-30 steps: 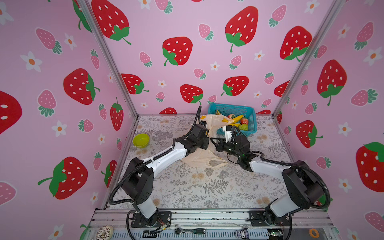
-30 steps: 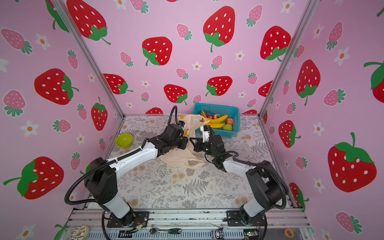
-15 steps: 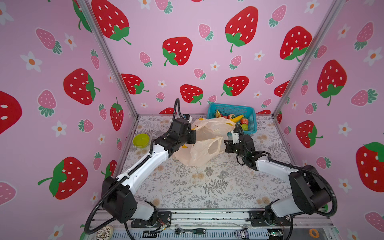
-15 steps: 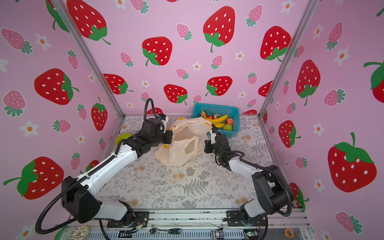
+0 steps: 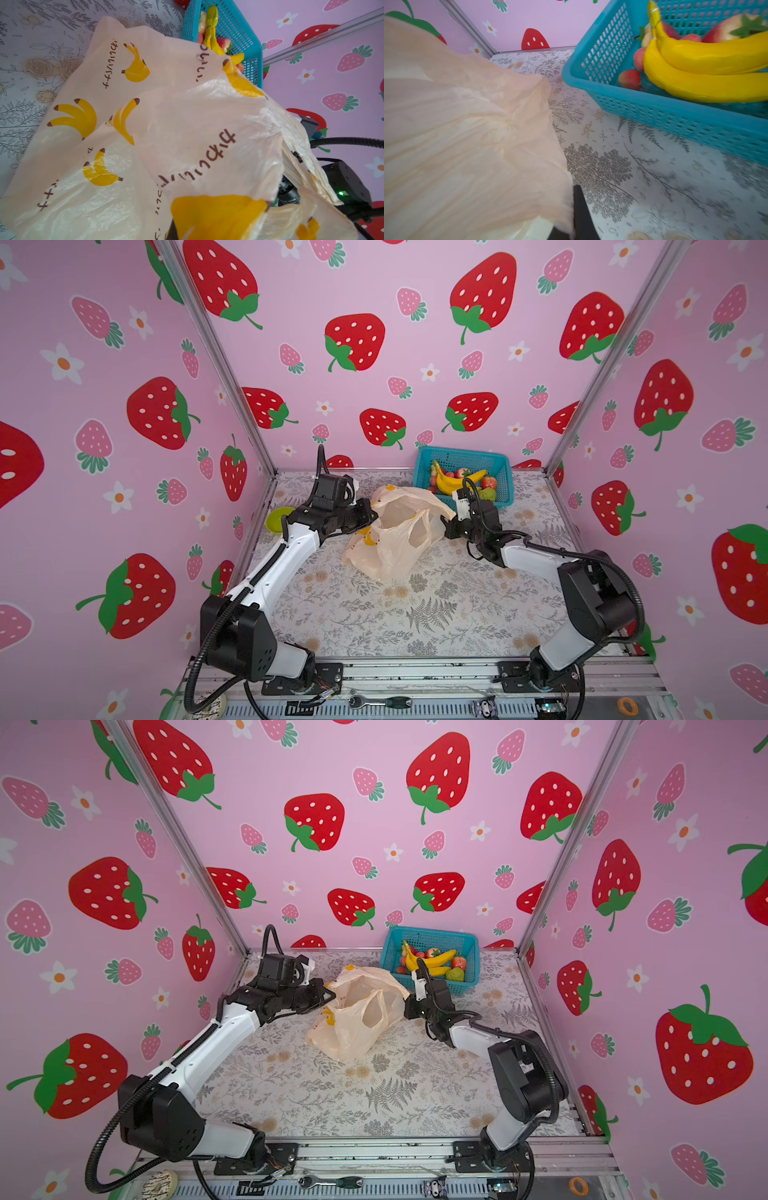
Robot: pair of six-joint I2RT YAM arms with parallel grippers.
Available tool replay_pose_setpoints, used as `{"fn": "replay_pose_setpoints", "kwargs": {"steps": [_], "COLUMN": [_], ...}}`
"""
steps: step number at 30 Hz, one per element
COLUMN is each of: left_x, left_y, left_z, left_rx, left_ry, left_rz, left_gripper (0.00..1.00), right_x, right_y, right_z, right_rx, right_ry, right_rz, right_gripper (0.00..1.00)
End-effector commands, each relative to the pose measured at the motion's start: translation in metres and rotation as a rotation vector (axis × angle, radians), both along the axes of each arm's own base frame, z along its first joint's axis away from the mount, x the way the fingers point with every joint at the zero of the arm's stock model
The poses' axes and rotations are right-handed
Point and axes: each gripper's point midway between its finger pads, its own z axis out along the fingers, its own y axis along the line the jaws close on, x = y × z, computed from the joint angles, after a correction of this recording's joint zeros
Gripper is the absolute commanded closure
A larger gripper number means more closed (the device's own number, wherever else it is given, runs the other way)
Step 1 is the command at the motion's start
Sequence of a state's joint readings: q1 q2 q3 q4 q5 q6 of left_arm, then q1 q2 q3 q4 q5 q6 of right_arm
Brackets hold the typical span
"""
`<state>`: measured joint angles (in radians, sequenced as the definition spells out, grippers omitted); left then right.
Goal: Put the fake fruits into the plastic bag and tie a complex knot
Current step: 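Hold the bag with the left gripper while the right gripper moves to the basket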
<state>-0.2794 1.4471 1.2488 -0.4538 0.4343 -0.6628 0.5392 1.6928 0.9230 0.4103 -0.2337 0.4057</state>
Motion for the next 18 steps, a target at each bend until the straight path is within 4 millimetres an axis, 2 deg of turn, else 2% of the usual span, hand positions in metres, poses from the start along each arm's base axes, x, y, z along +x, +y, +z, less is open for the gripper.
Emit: {"fn": "replay_pose_setpoints", "kwargs": {"steps": [1, 4, 6, 12, 14, 16, 18], "left_x": [0.012, 0.023, 0.031, 0.044, 0.045, 0.046, 0.045], "left_y": [-0.008, 0.000, 0.008, 0.024, 0.029, 0.036, 0.041], "left_z": [0.017, 0.013, 0.010, 0.004, 0.002, -0.001, -0.002], "left_rx": [-0.103, -0.123, -0.148, -0.218, -0.208, -0.208, -0.231], "left_ry": [0.029, 0.062, 0.076, 0.056, 0.054, 0.052, 0.057], "left_rz": [0.038, 0.089, 0.130, 0.200, 0.202, 0.218, 0.232], "left_gripper": [1.00, 1.00, 1.00, 1.00, 1.00, 1.00, 1.00], "right_x": [0.009, 0.016, 0.015, -0.012, -0.016, -0.010, 0.006], "right_y": [0.029, 0.037, 0.031, -0.016, -0.034, -0.054, -0.066], "right_z": [0.015, 0.017, 0.021, 0.034, 0.036, 0.040, 0.042], "right_rx": [0.064, 0.034, -0.001, -0.093, -0.122, -0.136, -0.133], "right_ry": [-0.006, 0.003, -0.012, -0.040, -0.050, -0.065, -0.062], "right_rz": [0.114, 0.147, 0.150, 0.118, 0.077, 0.012, -0.037], "right_gripper": [0.87, 0.74, 0.62, 0.31, 0.25, 0.21, 0.17]}}
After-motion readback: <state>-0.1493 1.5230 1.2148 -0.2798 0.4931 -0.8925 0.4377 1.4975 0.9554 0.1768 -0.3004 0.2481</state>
